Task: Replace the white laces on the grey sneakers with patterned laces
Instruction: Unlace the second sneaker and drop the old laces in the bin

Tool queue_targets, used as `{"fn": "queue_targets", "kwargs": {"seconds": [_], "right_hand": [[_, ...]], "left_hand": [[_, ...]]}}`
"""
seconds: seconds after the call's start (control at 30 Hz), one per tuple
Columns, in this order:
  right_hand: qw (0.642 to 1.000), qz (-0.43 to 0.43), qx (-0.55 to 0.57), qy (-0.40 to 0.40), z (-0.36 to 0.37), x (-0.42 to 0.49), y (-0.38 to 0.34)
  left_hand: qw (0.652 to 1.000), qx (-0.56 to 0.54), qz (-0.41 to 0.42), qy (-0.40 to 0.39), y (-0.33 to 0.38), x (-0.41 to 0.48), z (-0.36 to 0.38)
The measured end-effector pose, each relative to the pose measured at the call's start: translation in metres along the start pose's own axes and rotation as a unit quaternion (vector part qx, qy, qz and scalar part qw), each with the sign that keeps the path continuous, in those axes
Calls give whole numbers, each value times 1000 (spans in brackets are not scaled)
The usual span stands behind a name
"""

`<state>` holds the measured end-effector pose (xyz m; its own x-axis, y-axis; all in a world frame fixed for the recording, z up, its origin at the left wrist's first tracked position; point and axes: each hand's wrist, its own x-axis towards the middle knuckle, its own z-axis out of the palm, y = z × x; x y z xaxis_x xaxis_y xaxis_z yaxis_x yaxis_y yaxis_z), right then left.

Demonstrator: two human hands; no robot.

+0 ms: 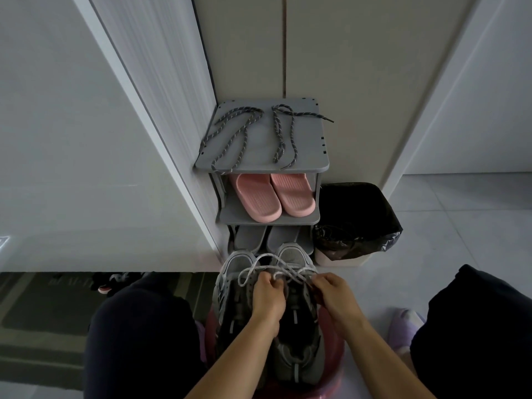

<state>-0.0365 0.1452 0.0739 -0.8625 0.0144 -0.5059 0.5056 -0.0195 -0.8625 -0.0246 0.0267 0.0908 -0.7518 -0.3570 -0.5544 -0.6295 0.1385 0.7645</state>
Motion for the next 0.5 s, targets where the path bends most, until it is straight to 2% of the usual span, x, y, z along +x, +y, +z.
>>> {"fn": "queue_targets", "kwargs": {"seconds": [0.1,0.27,0.37,0.43,0.5], "right_hand": [[997,31,68,9,-7,-1,-4],[995,53,83,-7,-10,1,-6],[998,17,29,-44,-9,-4,-5],[999,-3,14,-30,-6,-6,-4],[1000,-28,-11,-3,-4,-7,-1]], "left_hand": [[994,-100,-52,1,2,7,-7],[990,-128,-50,20,-2,3,0],[999,-47,0,4,-3,-3,6],[1000,8,20,9,-4,-3,8],[1000,15,26,8,-5,-2,7]]}}
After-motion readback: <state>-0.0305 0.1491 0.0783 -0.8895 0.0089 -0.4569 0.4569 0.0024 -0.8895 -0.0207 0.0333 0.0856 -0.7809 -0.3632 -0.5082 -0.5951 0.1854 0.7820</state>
